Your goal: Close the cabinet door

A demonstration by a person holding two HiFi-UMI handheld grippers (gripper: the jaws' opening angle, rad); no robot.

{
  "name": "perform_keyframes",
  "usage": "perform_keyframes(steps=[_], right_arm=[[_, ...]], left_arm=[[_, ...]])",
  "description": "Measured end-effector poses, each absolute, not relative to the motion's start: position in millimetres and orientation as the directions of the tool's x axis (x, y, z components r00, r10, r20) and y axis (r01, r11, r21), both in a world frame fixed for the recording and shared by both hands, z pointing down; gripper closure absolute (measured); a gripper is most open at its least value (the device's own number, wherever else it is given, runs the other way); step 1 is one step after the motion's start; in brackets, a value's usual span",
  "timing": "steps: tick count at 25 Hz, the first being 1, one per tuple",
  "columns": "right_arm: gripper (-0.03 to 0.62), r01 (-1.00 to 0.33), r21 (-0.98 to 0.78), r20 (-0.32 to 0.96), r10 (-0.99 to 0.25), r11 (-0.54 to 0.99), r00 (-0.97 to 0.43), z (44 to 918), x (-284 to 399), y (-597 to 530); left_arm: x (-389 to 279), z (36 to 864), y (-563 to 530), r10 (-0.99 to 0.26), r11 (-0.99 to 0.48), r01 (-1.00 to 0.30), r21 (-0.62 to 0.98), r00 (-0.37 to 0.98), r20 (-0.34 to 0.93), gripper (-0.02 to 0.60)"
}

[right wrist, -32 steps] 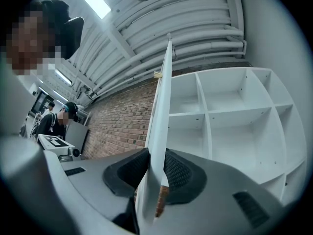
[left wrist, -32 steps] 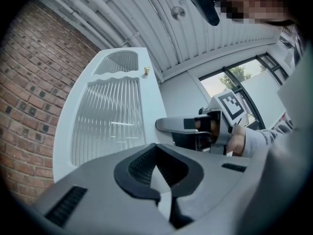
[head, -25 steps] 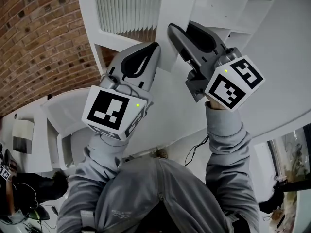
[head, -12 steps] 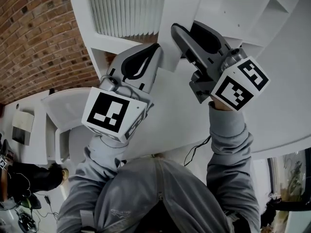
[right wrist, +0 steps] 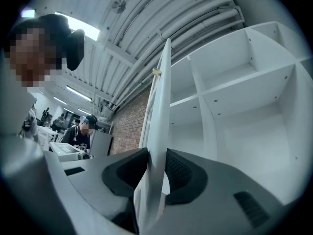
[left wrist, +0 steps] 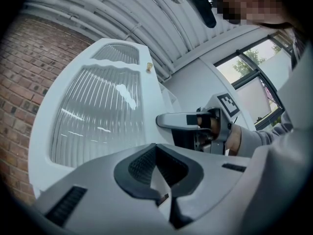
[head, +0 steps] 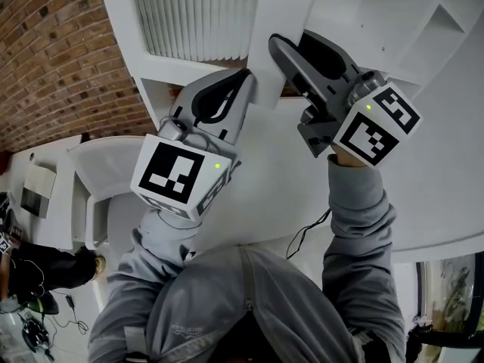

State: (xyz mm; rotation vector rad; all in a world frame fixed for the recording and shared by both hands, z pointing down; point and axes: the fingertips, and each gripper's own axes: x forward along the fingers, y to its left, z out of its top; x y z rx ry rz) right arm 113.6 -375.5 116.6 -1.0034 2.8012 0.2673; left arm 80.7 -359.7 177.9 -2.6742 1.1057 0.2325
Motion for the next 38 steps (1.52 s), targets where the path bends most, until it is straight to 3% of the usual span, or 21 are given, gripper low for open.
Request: perform_keyframes(steps=[38], right_arm=[[0.473, -0.403, 0.109, -0.175, -0.381, 0.909, -0.908, 109.0, 124.7, -456.1]], left_arm=[[116.2, 172.8, -429.6, -0.844, -0.466, -0.874, -0.136, 0.486, -0.227, 0.578]])
